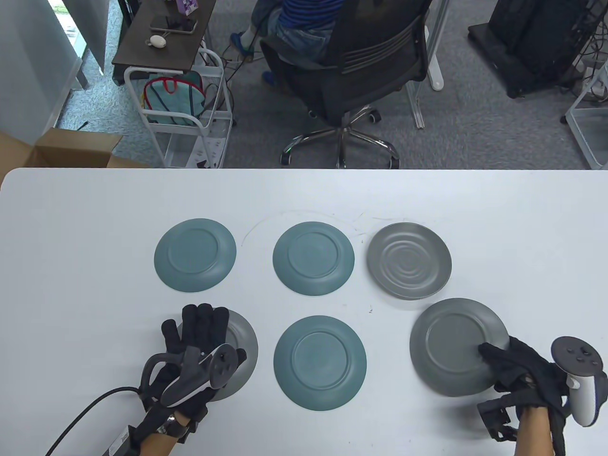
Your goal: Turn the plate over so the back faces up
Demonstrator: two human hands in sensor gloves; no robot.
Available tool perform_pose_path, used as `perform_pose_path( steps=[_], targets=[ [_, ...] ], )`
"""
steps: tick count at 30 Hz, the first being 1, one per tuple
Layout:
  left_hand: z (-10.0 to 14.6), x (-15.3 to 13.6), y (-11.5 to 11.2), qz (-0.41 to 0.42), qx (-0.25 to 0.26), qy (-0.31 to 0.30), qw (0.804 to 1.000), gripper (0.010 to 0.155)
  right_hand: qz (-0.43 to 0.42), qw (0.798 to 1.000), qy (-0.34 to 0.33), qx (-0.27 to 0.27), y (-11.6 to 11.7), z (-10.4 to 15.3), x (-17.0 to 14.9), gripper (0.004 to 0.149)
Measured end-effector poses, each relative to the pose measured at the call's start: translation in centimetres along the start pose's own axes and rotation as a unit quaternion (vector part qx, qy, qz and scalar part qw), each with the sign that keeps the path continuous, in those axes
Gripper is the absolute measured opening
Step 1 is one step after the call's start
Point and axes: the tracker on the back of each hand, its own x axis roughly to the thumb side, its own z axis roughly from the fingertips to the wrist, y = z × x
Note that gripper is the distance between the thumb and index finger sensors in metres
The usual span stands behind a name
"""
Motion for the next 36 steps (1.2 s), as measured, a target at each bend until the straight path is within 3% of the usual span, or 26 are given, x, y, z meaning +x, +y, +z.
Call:
perform_pose_path(
  steps=[19, 36],
  targets=[
    [-0.1, 0.1, -0.2, -0.008, -0.008, 0.004, 1.000, 0.088, 0.095, 0.993, 0.063, -0.009, 0.8, -1.9, -1.3, 0.082],
    [-0.1, 0.1, -0.1, -0.006, -0.009, 0.003, 1.000, 0.088, 0.204, 0.975, 0.067, -0.049, 1.6, -1.3, 0.3, 0.081]
  ],
)
